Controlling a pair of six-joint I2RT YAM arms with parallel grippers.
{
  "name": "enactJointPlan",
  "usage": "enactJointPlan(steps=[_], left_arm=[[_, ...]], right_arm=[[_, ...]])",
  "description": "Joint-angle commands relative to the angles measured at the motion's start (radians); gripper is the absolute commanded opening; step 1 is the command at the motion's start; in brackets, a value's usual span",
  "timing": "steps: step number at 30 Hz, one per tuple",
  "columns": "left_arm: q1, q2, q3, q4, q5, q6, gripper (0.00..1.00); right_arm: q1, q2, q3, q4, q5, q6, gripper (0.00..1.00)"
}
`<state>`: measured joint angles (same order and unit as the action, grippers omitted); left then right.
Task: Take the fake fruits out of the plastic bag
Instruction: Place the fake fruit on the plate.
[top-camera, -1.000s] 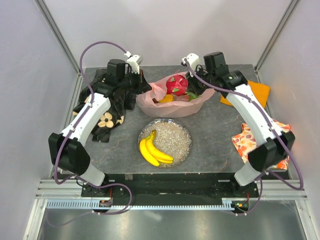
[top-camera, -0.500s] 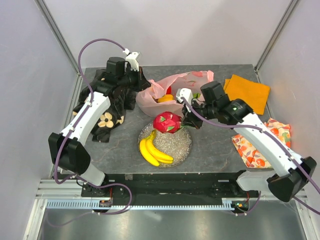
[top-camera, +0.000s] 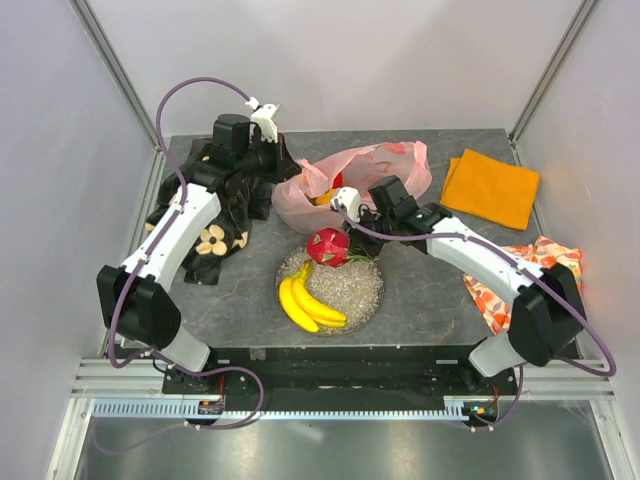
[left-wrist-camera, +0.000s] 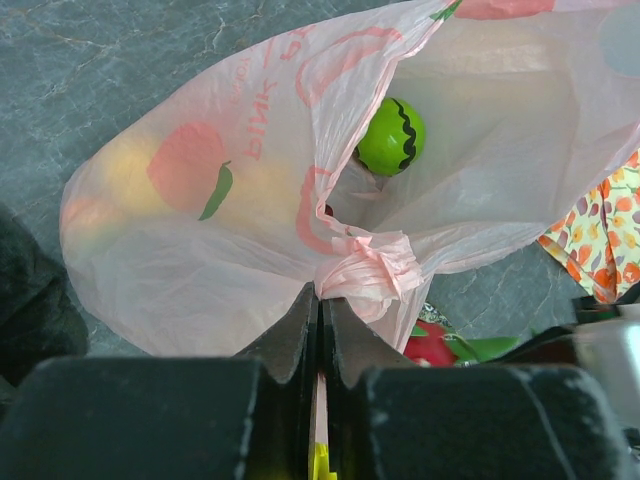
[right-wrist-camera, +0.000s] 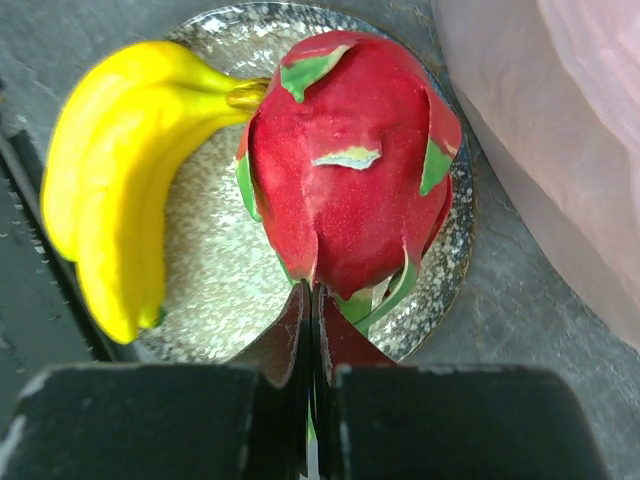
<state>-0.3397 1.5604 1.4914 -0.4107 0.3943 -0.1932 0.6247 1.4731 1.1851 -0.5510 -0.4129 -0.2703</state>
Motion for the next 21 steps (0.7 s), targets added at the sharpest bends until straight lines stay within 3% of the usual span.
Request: enactJointPlan(steps=[1,6,21], left_arm=[[0.002,-0.017,0.038,0.023,-0.005,0.018,0.08],[0.001,-0.014,0.036,0.001,-0.009,0.044,0.08],[0.001,-0.023,0.009,-0.023,-0.017,0.077,0.08]], right_arm=[[0.004,0.062,-0.03,0.147,-0.018,-0.087,0.0],[0.004,0.119,-0.047,0.221,-0.05,-0.141,0.0],[0.023,0.26,0.008,0.218,-0.086,-0.188,0.07]])
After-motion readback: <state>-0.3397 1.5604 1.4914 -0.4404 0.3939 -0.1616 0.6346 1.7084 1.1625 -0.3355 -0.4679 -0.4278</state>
